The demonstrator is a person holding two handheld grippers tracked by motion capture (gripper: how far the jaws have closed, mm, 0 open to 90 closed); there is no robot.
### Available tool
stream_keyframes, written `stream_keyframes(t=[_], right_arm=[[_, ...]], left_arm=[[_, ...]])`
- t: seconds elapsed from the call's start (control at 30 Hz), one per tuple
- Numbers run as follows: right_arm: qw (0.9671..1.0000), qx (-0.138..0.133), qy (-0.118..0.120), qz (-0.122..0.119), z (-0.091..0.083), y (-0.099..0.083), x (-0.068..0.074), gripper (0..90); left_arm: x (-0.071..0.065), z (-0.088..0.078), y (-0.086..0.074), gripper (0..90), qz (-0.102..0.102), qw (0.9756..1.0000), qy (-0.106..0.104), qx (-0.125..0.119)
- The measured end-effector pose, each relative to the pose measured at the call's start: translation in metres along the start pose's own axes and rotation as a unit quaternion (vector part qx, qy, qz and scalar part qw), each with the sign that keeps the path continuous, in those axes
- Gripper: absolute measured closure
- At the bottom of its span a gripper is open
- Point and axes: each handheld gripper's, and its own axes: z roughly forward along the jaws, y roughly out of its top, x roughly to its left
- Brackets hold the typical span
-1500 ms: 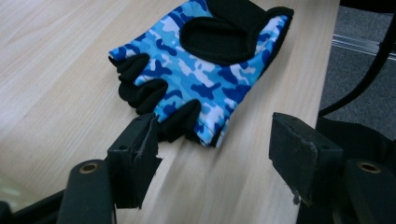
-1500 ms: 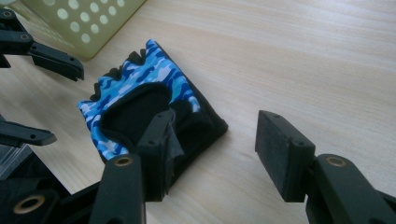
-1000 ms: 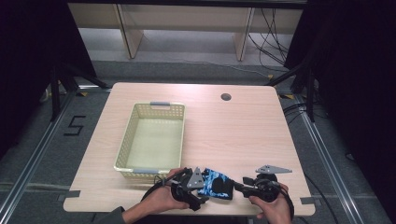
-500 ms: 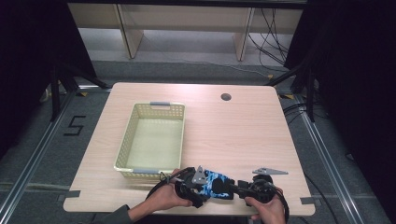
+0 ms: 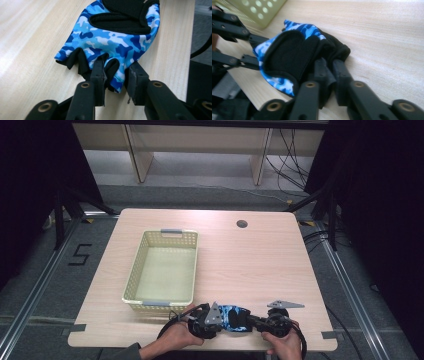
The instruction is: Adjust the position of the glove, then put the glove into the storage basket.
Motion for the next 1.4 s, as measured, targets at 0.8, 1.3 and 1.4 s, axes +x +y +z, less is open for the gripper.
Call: stream_keyframes(t=[0.8, 1.3, 1.4], right_arm=[[0.9995, -0.024, 0.014, -0.013, -0.003, 0.008, 0.005, 87.6], [0.9978, -0.049, 0.037, -0.024, -0.022, 0.008, 0.031, 87.5], [0.9961, -0.059, 0.039, -0.054, -0.024, 0.011, 0.036, 87.5]], left_arm=[[0.000, -0.006, -0.001, 74.8, 0.016, 0.9997, 0.013, -0.015], [-0.003, -0.037, 0.004, 74.8, 0.031, 0.9989, 0.022, -0.027], [-0.001, -0.045, 0.003, 74.7, 0.030, 0.9988, 0.021, -0.031]])
